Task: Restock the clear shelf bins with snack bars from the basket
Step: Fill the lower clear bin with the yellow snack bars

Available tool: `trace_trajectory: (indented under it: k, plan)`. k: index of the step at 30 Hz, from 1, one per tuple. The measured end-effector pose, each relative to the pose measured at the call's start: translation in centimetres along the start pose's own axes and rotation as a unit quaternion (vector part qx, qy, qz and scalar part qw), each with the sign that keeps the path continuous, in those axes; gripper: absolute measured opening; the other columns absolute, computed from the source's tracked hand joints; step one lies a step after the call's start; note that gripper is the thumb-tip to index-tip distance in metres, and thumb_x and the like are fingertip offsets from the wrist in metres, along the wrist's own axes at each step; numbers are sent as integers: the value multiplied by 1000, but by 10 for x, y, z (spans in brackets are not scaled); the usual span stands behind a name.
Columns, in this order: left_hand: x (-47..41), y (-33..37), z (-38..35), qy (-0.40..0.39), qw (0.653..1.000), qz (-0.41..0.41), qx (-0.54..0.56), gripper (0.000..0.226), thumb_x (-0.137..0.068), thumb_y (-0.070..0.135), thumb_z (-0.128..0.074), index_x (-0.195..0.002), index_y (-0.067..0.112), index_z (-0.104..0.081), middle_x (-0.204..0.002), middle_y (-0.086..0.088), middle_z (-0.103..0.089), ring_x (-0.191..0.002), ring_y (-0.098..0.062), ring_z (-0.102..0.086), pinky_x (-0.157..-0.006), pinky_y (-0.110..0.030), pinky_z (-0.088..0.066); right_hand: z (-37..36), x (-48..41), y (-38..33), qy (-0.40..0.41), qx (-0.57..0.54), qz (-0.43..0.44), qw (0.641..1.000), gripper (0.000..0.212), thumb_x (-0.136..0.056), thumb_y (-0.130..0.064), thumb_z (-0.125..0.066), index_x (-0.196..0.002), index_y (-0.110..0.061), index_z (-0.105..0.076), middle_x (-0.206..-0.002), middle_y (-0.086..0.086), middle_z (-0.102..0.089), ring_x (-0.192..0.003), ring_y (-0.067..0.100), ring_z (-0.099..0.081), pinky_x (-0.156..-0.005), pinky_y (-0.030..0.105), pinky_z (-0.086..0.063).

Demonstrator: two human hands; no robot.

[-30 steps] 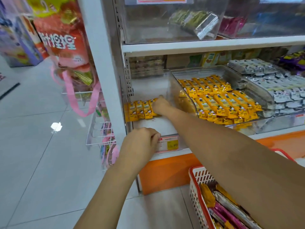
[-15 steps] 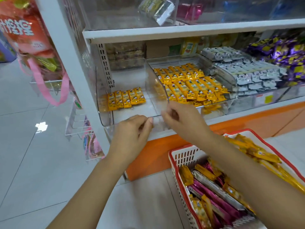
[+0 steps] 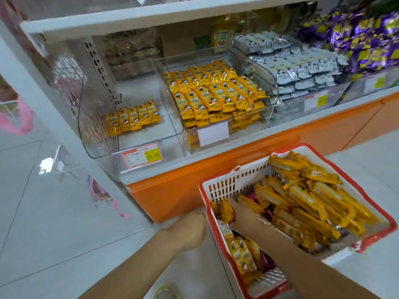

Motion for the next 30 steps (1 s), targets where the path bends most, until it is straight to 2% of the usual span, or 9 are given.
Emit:
trace_trajectory:
  k: [4,6,10,15,19,22,25,28,30]
  plan:
    - [-18,-3,-9,6,998,-8,63,29,-96,7,-40,-118,1,-59,-113,-16,-64,-98,-27,-61,-85,-30,-47,-28,-19,0,32,-61,-40,997,83,-84,-24,-71,-149,-29,-19,-146,14,-27,-119,30,-53,-96,37,-50]
    - [-26,-4,-13,2,995,-3,97,30,-97,9,-39,-119,5,-60,-115,-13,-65,-100,-25,-62,-88,-32,-50,-35,-27,-4,64,-96,-54,992,69,-83,-13,-69,-137,-28,-30,-144,16,-28,-111,31,-58,-91,37,-52]
    - [-36,-6,-17,5,994,11,110,31,-97,11,-40,-121,9,-61,-120,-10,-63,-104,-23,-61,-91,-32,-51,-43,-35,-14,101,-111,-68,986,59,-82,-1,-60,-127,-25,-31,-144,19,-24,-99,34,-62,-81,36,-53]
    - [-36,-8,-14,10,990,9,137,35,-97,11,-40,-124,15,-60,-127,-5,-61,-113,-20,-58,-97,-32,-48,-42,-39,-17,136,-89,-79,984,46,-87,3,-48,-126,-20,-40,-140,13,-32,-102,29,-61,-85,34,-52]
    - [-33,-8,-11,3,989,-4,145,37,-98,13,-37,-127,18,-59,-127,-3,-61,-112,-18,-58,-96,-31,-48,-35,-42,-16,116,-123,-80,982,43,-87,-5,-55,-126,-19,-49,-137,11,-39,-108,28,-58,-92,37,-50]
    - [-30,-9,-12,8,988,7,151,37,-97,15,-37,-128,19,-58,-126,-3,-61,-110,-17,-60,-94,-30,-49,-17,-32,-13,123,-214,-87,965,35,-83,-11,-65,-118,-15,-61,-117,9,-61,-97,22,-61,-84,33,-53]
    - [-26,-7,-8,20,986,21,164,35,-96,16,-42,-127,20,-58,-124,0,-63,-106,-15,-61,-92,-28,-50,2,-10,0,120,-371,-137,911,30,-81,-7,-70,-110,-13,-64,-94,5,-65,-70,15,-60,-54,19,-50]
    - [-22,-1,-2,23,983,50,175,31,-95,17,-46,-120,15,-63,-116,-4,-66,-103,-18,-63,-89,-31,-51,17,23,14,98,-547,-189,810,29,-77,-7,-75,-100,-22,-67,-107,8,-66,-89,25,-66,-71,37,-60]
    - [-19,5,6,26,975,84,203,28,-95,18,-49,-116,11,-65,-113,-6,-67,-101,-19,-63,-88,-30,-51,33,50,13,75,-665,-169,724,31,-80,-2,-72,-105,-20,-66,-107,10,-68,-91,27,-68,-70,39,-59]
Point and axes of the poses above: each hand's wrist, its own x-axis away from the middle knuckle, its own z-axis out of the back of the hand, y = z × x, the point moved 1 cm from there along -x, towards the middle knuckle
